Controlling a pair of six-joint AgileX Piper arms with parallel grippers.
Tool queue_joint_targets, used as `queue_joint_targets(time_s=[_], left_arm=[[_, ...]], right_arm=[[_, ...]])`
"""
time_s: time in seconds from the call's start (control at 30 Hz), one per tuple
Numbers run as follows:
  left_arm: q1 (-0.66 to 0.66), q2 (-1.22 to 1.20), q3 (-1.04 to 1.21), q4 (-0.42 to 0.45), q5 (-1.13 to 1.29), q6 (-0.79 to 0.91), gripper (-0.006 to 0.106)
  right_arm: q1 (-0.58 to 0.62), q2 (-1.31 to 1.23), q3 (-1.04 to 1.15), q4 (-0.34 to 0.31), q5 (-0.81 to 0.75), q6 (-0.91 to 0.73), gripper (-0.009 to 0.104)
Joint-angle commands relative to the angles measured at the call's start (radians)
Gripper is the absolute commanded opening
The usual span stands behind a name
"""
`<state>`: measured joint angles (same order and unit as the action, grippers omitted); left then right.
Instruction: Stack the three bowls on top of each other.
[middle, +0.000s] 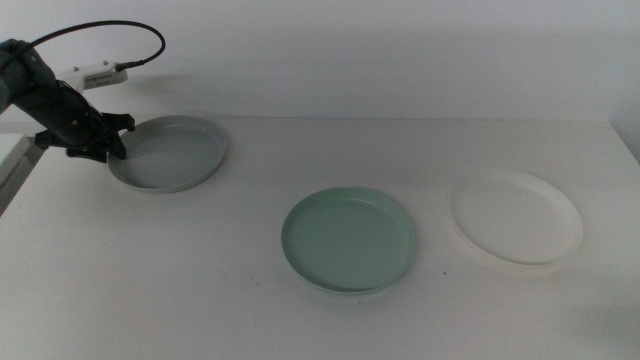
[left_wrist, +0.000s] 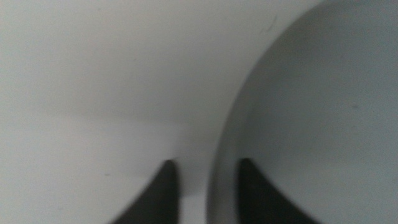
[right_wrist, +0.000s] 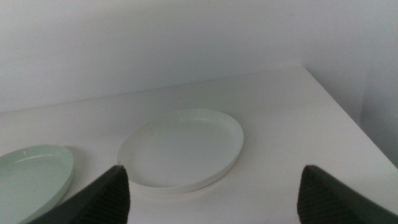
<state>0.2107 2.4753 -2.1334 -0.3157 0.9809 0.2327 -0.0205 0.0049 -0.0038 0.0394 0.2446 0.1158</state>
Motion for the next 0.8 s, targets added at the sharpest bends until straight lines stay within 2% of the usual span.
queue_joint_targets(time_s=[0.0,0.07,0.1,0.3,0.43,0.47,0.5,0.63,0.77], left_arm=[[-0.002,0.022,-0.002,-0.047,0.018,-0.002,0.019],[-0.002,0.026,-0.002,-0.063,0.040,-0.002,0.003],[-0.002,0.026,-0.002,-0.063,0.051,0.005,-0.002],[-0.002,-0.093,0.014,-0.028,0.103,-0.002,-0.002],[-0.010,-0.292,0.147,-0.090,0.119,0.037,-0.002],[-0.097,-0.541,0.436,-0.095,0.003,-0.013,-0.002],[-0.137,-0.599,0.512,-0.077,-0.032,-0.047,-0.002],[-0.305,-0.756,0.750,-0.050,-0.137,-0.107,-0.002],[-0.447,-0.779,0.901,-0.097,-0.273,-0.131,-0.002]], right_arm=[[-0.008,-0.005,0.004,-0.011,-0.010,-0.003,0.090],[-0.008,-0.005,0.004,-0.011,-0.010,-0.003,0.090],[-0.008,-0.005,0.004,-0.011,-0.010,-0.003,0.090],[-0.008,-0.005,0.004,-0.011,-0.010,-0.003,0.090],[-0.008,-0.005,0.004,-0.011,-0.010,-0.003,0.090],[-0.008,-0.005,0.004,-0.011,-0.010,-0.003,0.090],[-0.008,-0.005,0.004,-0.011,-0.010,-0.003,0.090],[-0.008,-0.005,0.004,-0.011,-0.010,-0.003,0.090],[-0.008,-0.005,0.004,-0.011,-0.010,-0.003,0.090]])
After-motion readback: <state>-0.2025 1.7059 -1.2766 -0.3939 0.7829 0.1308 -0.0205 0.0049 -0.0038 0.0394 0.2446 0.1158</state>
